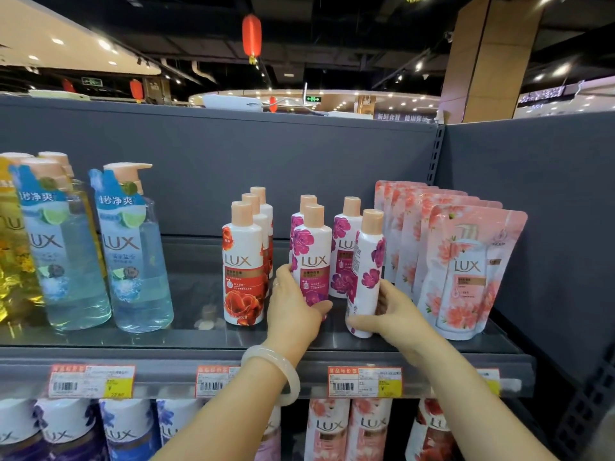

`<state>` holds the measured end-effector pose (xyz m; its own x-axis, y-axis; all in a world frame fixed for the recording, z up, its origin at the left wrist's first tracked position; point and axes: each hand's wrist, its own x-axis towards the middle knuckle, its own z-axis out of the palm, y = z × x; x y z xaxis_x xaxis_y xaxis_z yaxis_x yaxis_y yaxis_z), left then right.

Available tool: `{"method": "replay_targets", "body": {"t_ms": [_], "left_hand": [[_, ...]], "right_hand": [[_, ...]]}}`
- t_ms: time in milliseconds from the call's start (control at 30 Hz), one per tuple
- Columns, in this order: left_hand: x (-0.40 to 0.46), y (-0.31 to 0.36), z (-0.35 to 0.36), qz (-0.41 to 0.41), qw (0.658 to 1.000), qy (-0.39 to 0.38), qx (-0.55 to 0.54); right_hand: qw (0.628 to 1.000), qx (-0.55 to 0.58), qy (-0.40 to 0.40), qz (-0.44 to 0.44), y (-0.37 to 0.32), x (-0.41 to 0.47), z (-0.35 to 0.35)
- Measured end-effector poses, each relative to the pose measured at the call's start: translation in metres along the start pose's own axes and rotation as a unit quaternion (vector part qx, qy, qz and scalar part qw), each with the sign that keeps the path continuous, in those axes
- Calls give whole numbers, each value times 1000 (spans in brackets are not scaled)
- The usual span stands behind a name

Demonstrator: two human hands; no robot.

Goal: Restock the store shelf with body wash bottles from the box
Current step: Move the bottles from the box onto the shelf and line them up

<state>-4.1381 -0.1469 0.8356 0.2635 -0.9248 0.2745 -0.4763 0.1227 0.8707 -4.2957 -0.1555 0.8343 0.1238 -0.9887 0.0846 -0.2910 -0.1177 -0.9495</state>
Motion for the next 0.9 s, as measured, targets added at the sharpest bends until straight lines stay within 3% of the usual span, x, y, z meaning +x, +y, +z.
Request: {"method": "replay_targets", "body": {"t_ms": [100,167,333,567,900], "left_hand": [[0,-2,-4,-4,1000,-14,-19],[-1,-3,-7,-2,1000,-23,-7],[6,-3,-18,-4,997,-75,22],[10,0,-25,3,993,-118,27],[9,-8,-21,6,992,-124,-11]], "right_hand": [[986,-130,96,-27,-2,2,11],[977,-175,119,-28,-3,2,16],[998,-59,33,7,2,-3,3],[977,-165,135,17,-7,3,24],[969,-188,160,21,-10,-2,30]]}}
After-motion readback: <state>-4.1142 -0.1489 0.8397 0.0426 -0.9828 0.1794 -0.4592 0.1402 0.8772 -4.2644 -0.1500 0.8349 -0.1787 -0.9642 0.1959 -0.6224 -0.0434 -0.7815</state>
